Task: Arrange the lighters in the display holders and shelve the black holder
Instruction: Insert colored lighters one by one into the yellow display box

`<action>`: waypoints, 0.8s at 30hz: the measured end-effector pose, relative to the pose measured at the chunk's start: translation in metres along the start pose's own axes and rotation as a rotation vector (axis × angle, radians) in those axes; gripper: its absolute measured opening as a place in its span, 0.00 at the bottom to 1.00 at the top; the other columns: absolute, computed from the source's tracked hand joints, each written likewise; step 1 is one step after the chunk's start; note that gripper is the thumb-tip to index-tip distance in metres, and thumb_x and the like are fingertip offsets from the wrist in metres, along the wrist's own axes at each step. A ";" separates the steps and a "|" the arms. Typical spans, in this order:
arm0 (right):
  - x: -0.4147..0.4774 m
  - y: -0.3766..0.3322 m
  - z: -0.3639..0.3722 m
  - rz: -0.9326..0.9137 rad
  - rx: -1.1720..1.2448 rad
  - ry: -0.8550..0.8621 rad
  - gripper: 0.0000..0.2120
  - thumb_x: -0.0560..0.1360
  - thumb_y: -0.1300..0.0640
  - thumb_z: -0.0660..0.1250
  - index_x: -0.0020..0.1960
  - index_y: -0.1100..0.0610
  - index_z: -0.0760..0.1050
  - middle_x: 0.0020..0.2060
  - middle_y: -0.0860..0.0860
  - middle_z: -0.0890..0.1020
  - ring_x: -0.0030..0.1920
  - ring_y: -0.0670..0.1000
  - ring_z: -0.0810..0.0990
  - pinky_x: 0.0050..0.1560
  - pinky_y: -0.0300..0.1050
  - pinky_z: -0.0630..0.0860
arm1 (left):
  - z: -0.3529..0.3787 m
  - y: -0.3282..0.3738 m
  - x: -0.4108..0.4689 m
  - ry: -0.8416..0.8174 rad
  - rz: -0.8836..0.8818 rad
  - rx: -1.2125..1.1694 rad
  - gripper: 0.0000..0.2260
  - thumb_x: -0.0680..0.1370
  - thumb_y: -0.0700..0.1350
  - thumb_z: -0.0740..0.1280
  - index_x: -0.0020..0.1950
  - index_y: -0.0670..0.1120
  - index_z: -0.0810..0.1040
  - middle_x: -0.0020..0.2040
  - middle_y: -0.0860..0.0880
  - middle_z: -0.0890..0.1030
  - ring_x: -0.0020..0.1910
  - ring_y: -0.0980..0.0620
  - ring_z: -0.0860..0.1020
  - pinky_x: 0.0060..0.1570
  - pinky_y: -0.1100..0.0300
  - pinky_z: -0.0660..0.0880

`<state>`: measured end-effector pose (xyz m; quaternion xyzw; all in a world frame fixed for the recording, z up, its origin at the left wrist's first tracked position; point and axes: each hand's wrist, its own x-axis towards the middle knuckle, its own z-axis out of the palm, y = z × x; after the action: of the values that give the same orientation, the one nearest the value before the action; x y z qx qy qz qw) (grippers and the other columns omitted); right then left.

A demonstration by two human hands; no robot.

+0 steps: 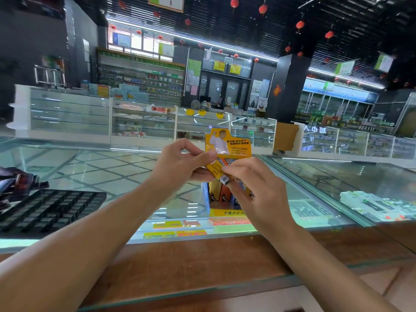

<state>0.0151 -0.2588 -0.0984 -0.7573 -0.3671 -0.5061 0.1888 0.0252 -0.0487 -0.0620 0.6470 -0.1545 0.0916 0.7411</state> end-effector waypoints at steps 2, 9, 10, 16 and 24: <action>0.000 -0.001 -0.001 -0.026 0.046 0.009 0.10 0.80 0.63 0.73 0.61 0.60 0.84 0.57 0.53 0.83 0.59 0.53 0.83 0.53 0.50 0.81 | -0.002 0.001 0.000 -0.038 0.010 0.037 0.16 0.73 0.46 0.78 0.48 0.40 0.74 0.41 0.36 0.86 0.34 0.44 0.85 0.36 0.57 0.83; 0.003 -0.011 -0.008 0.421 0.480 0.115 0.05 0.84 0.54 0.64 0.59 0.51 0.76 0.42 0.45 0.81 0.39 0.52 0.81 0.35 0.54 0.79 | -0.006 -0.003 0.006 -0.049 0.132 0.440 0.17 0.83 0.54 0.67 0.45 0.40 0.76 0.34 0.44 0.84 0.29 0.47 0.79 0.31 0.55 0.76; 0.002 -0.008 -0.011 0.445 0.481 0.143 0.05 0.85 0.54 0.62 0.58 0.52 0.75 0.39 0.46 0.78 0.36 0.52 0.78 0.34 0.52 0.76 | -0.010 -0.006 0.007 -0.031 0.179 0.579 0.17 0.84 0.56 0.63 0.45 0.44 0.78 0.34 0.47 0.84 0.31 0.49 0.80 0.35 0.53 0.78; -0.002 0.019 -0.009 0.555 0.087 0.023 0.09 0.86 0.51 0.58 0.64 0.49 0.74 0.44 0.41 0.78 0.43 0.46 0.76 0.43 0.48 0.73 | -0.014 -0.009 0.000 -0.167 -0.015 1.115 0.33 0.74 0.79 0.50 0.62 0.57 0.76 0.58 0.53 0.83 0.56 0.50 0.80 0.62 0.44 0.76; -0.004 0.029 -0.003 0.629 -0.074 -0.197 0.10 0.84 0.58 0.67 0.64 0.52 0.80 0.53 0.47 0.75 0.52 0.50 0.79 0.54 0.46 0.74 | -0.005 -0.017 -0.005 -0.334 -0.122 1.209 0.37 0.70 0.78 0.64 0.74 0.62 0.71 0.57 0.53 0.81 0.55 0.51 0.78 0.60 0.51 0.74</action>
<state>0.0342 -0.2813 -0.0980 -0.8851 -0.1131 -0.3604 0.2719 0.0265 -0.0458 -0.0806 0.9648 -0.1517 0.0181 0.2142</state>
